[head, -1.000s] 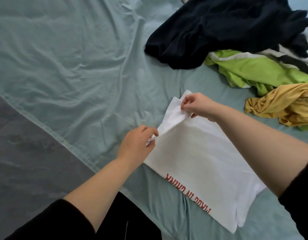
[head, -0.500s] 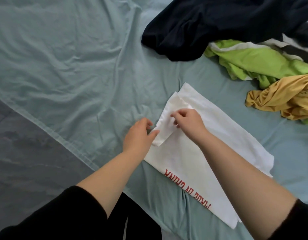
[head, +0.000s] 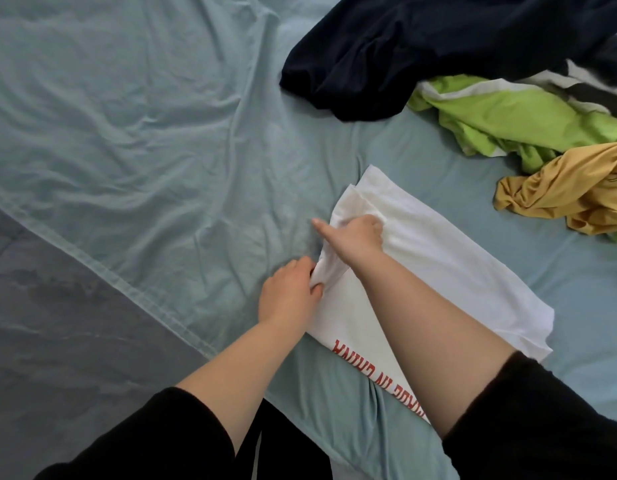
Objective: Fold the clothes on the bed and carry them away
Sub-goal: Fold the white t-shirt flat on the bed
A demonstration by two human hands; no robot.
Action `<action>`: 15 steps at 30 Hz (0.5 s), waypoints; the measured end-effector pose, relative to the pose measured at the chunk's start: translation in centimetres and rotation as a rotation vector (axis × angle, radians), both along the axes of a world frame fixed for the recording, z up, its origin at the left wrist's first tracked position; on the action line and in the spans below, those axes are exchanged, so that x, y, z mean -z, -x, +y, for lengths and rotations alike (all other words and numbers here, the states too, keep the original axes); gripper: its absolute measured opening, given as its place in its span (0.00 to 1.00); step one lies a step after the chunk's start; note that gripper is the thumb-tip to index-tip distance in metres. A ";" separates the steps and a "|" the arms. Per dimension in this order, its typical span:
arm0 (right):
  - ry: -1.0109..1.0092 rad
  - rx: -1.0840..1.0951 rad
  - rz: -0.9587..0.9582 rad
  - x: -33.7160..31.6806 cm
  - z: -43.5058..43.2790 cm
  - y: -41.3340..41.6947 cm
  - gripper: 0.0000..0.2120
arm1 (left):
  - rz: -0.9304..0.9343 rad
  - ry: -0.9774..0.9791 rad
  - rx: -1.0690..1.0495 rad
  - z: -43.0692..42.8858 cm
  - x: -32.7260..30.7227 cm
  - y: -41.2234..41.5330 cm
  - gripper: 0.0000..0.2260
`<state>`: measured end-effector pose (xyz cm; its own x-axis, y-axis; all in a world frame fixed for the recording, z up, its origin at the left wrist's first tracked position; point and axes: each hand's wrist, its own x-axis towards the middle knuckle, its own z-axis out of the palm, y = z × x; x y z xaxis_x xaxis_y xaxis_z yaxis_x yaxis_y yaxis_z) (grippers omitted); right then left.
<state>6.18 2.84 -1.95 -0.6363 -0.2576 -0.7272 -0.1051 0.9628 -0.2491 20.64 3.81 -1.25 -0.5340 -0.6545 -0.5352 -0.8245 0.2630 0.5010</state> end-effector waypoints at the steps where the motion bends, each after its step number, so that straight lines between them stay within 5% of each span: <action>1: -0.042 -0.033 0.013 0.1 -0.3 -0.1 0.46 | 0.006 -0.034 -0.018 0.2 -0.1 0.1 0.07; 2: -0.050 -0.046 0.023 0.0 -0.4 0.1 0.44 | 0.006 -0.062 -0.034 0.4 -0.2 0.2 0.07; 6: 0.238 0.183 -0.063 -0.9 1.3 2.1 0.08 | 0.009 -0.092 -0.053 1.2 -1.1 0.9 0.05; 12: 0.494 0.575 -0.365 -2.4 7.3 4.4 0.03 | 0.042 -0.067 -0.020 4.5 -2.8 2.0 0.07; 15: 0.535 0.664 -0.339 -2.6 12.1 6.0 0.06 | 0.065 -0.090 0.036 8.4 -3.4 3.3 0.08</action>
